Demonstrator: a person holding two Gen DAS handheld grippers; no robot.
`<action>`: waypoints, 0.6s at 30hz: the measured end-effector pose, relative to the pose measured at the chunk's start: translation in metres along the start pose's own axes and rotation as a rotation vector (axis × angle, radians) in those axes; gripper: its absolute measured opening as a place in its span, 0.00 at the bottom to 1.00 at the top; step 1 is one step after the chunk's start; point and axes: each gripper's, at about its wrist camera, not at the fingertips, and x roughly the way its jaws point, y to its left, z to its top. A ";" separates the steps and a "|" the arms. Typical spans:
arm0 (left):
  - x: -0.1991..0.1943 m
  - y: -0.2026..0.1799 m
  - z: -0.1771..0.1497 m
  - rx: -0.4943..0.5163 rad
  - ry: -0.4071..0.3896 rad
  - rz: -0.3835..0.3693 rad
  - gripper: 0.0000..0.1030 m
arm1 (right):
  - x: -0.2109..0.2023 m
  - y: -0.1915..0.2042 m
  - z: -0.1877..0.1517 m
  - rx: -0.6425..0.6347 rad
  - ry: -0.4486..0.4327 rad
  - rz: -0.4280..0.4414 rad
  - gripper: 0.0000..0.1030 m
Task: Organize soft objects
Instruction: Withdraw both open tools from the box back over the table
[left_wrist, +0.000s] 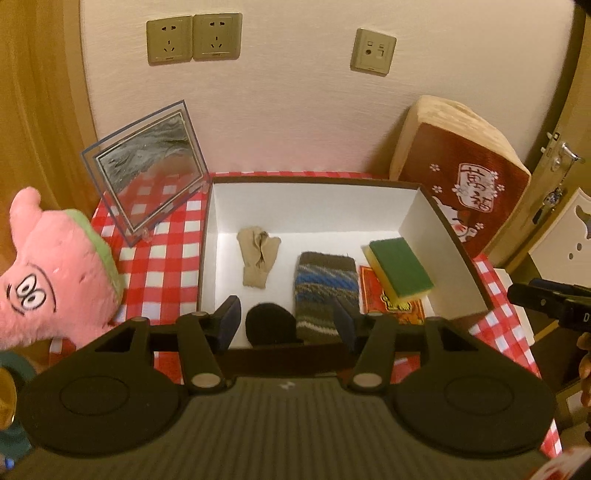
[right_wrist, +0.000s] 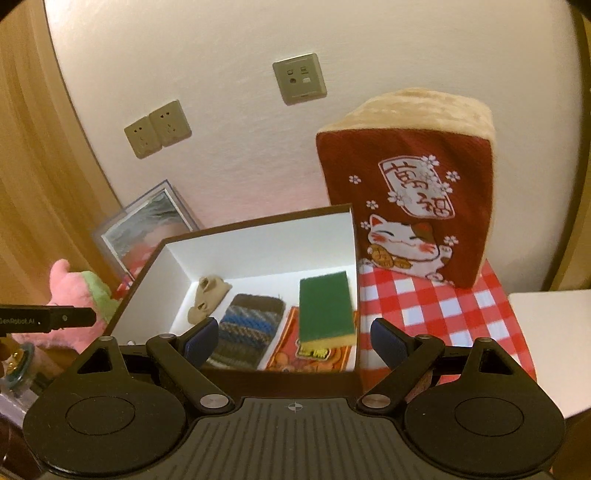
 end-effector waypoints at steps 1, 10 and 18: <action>-0.003 0.000 -0.003 -0.001 0.000 -0.001 0.51 | -0.003 0.001 -0.003 0.001 0.000 0.001 0.86; -0.027 0.006 -0.038 -0.038 0.020 -0.001 0.54 | -0.032 0.003 -0.028 0.003 0.004 -0.017 0.86; -0.034 0.017 -0.087 -0.071 0.097 0.022 0.54 | -0.048 -0.001 -0.070 0.003 0.078 -0.050 0.86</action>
